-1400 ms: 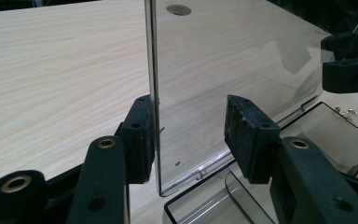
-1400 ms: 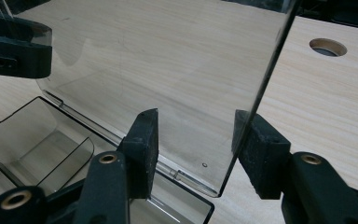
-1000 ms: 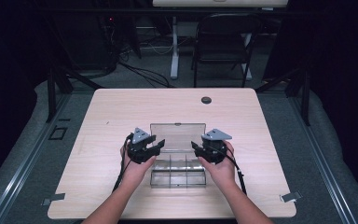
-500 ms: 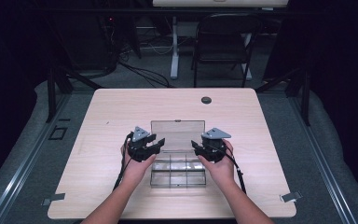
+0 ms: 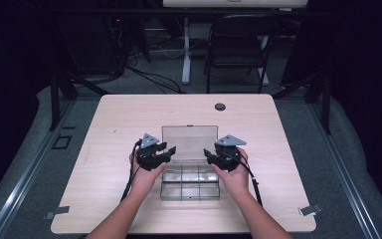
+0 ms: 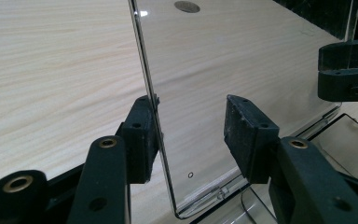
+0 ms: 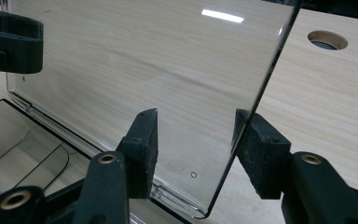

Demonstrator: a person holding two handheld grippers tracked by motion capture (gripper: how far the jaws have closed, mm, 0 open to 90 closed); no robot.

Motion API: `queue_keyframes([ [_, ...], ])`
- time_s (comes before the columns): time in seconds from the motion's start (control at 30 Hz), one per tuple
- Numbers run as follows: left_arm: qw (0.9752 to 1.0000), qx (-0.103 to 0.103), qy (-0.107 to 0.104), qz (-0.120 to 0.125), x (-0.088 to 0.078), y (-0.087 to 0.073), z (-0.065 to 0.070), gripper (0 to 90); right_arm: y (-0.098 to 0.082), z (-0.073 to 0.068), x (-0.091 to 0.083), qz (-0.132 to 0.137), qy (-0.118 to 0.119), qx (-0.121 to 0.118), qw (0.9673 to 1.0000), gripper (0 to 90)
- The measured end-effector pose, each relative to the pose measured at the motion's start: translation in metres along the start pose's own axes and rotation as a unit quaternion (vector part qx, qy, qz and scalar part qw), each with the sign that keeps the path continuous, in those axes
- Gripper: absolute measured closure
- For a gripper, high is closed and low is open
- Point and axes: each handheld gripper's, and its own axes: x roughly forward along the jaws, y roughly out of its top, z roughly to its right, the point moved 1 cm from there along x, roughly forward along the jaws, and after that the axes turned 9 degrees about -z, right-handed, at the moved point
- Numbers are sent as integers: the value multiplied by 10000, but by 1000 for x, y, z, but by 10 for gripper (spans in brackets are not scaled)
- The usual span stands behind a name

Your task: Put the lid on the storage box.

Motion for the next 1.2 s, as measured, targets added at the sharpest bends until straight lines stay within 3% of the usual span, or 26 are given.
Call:
queue_keyframes([
  [0.27, 9998, -174, -133, -22, 3, -1, -5, 546, 0, 3, 3, -57, 102, 127, 9999, 493],
  [0.6, 9978, -533, -375, -125, 9, -1, -13, 547, 1, 9, 8, -223, 300, 405, 9985, 490],
  [0.8, 9950, -841, -504, -194, 14, -1, -17, 547, 0, 13, 11, -310, 446, 633, 9965, 490],
  [1.2, 9897, -1222, -666, -343, 20, -3, -22, 545, -1, 19, 16, -426, 649, 976, 9922, 489],
])
